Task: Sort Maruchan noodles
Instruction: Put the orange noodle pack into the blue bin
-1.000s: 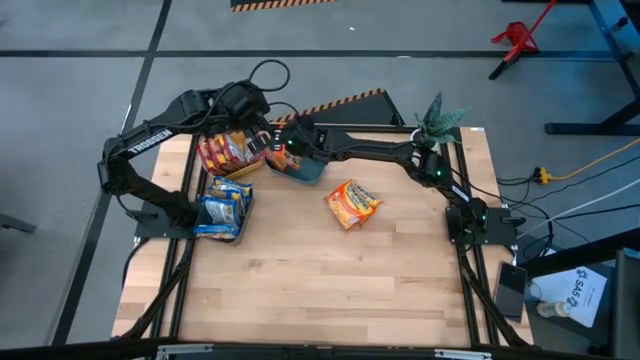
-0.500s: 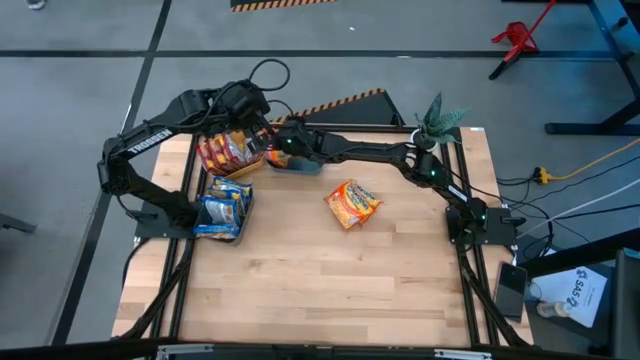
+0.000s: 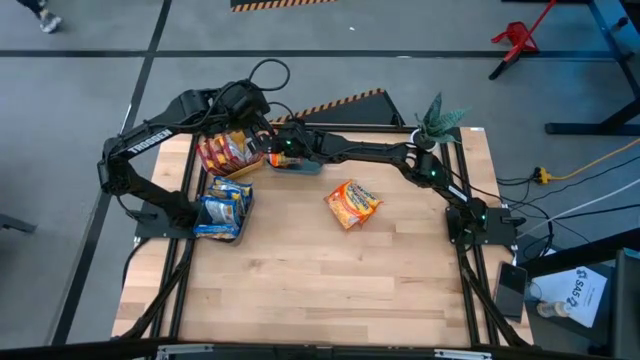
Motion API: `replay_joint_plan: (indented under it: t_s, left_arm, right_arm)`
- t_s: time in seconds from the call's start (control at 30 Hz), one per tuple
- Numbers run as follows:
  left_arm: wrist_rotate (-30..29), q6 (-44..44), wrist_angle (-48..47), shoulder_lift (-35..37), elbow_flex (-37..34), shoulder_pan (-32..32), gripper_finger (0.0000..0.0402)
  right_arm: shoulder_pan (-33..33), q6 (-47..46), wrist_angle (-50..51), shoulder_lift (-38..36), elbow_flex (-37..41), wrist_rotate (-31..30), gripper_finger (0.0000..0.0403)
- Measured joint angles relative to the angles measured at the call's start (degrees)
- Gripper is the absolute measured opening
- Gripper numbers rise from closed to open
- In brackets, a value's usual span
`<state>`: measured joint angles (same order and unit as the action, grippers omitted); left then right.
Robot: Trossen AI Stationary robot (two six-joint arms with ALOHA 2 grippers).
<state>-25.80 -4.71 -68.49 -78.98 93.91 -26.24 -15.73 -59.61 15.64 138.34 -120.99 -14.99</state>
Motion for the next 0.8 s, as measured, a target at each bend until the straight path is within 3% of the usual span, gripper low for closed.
replay_joint_plan:
  t_s: [0.37,0.53,0.7,0.8]
  left_arm:
    - [-0.02,-0.96,0.00,0.00,0.00,0.00,0.0092]
    - [0.32,-0.98,-0.02,0.00,0.00,0.00,0.0092]
    - [7.14,-0.97,0.23,0.40,-0.02,-0.58,0.0092]
    - [8.62,-0.56,0.32,0.62,-0.02,-0.83,0.0092]
  right_arm:
    - [-0.04,4.58,3.25,-2.47,0.00,1.07,0.0186]
    - [-0.49,12.55,13.06,-5.30,-0.01,-2.01,0.0186]
    - [-0.81,19.10,28.79,-7.26,-0.09,-8.36,0.0186]
    - [-1.10,23.57,32.73,-7.14,-0.07,-6.76,0.0186]
